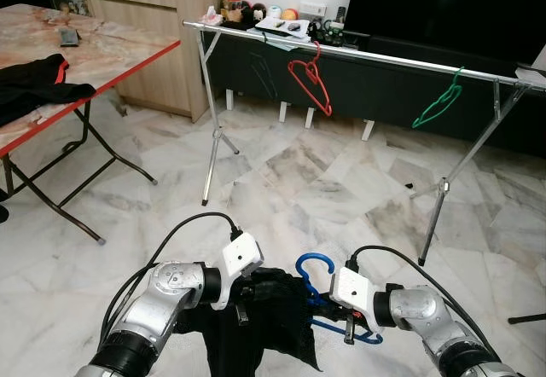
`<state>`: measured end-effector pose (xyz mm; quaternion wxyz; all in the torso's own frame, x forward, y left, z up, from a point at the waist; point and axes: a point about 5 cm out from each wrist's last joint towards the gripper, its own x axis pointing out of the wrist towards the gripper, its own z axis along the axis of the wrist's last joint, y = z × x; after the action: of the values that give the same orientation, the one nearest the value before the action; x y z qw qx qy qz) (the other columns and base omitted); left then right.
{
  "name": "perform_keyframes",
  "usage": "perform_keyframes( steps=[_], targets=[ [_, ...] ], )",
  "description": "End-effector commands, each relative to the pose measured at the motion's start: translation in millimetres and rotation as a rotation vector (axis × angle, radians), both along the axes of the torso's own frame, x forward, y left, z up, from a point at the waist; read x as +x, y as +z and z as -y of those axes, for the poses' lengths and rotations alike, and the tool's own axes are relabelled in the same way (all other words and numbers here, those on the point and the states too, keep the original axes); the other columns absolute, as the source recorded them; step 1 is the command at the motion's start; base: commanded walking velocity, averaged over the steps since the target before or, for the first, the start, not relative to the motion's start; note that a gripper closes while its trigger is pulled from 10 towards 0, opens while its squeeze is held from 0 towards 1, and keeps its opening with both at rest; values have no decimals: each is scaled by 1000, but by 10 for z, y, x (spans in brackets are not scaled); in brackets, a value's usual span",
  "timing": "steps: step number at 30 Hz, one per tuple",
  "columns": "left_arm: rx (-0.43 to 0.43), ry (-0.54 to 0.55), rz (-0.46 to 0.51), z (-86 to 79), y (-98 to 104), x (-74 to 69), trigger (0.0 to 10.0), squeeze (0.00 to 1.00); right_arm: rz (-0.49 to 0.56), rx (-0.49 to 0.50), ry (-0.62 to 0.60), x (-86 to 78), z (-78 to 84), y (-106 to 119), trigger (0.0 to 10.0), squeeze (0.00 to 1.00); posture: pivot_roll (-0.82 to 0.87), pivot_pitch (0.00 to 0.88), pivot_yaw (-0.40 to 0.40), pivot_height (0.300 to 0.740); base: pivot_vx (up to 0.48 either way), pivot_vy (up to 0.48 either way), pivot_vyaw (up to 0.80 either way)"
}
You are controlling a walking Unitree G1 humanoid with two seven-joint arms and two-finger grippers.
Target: Hang hanger
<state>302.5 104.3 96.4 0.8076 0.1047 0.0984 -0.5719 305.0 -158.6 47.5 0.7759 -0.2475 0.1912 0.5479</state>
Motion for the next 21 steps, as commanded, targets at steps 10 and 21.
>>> perform_keyframes(
  steps=[10,21],
  targets=[
    [-214,21,-19,76,177,5,0,0,-37,-6,19,-34,-15,-38,0,0,85,70,-96,740,0,0,0],
    [-275,34,-25,63,248,15,0,0,-115,-60,35,-198,58,-223,0,0,86,69,-95,740,0,0,0]
  ],
)
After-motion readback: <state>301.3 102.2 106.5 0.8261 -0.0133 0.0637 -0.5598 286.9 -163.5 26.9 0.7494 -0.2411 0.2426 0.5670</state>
